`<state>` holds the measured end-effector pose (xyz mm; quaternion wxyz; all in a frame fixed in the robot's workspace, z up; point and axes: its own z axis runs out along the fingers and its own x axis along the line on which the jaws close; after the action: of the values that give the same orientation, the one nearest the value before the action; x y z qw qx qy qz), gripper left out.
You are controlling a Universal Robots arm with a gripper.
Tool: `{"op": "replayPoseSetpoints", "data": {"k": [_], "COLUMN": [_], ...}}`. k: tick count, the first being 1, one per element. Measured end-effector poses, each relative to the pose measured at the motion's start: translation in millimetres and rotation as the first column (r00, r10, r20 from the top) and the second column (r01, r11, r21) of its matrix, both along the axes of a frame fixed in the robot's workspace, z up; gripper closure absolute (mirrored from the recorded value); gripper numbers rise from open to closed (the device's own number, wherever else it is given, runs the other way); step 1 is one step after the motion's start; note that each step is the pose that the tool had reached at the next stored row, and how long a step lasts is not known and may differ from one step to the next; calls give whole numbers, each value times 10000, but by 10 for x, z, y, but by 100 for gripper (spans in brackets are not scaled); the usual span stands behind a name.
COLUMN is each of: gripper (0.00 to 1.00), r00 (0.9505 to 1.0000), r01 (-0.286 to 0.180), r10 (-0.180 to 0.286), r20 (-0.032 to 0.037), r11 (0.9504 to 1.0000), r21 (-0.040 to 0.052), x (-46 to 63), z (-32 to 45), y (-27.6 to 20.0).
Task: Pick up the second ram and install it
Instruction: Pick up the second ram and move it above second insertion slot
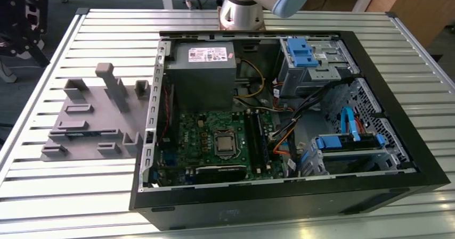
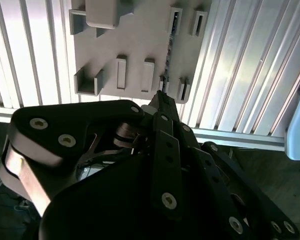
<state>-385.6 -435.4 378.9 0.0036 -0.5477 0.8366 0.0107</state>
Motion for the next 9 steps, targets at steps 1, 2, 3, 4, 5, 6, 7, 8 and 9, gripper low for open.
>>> {"op": "replayPoseSetpoints", "data": {"k": [1, 2, 3, 4, 5, 6, 7, 8, 9], "gripper": [89, 89, 89, 89, 89, 89, 89, 89, 89], "r00": [9999, 9999, 9998, 9998, 9998, 9998, 9998, 9996, 9992], "r01": [-118, -170, -181, -183, -183, -186, -212, -281, -408], "r10": [118, 170, 181, 183, 183, 186, 212, 281, 408], "r20": [-1, -1, 0, 0, 1, 1, 2, 1, 0], "r11": [9999, 9999, 9998, 9998, 9998, 9998, 9998, 9996, 9992], "r21": [0, 0, 0, 0, 0, 1, 1, 1, 0], "x": [-1, -3, -3, -4, -5, -6, -9, -12, -13], "z": [-2, -3, -4, -5, -5, -6, -7, -8, -9], "y": [0, 0, 0, 0, 0, 0, 0, 0, 0]}}
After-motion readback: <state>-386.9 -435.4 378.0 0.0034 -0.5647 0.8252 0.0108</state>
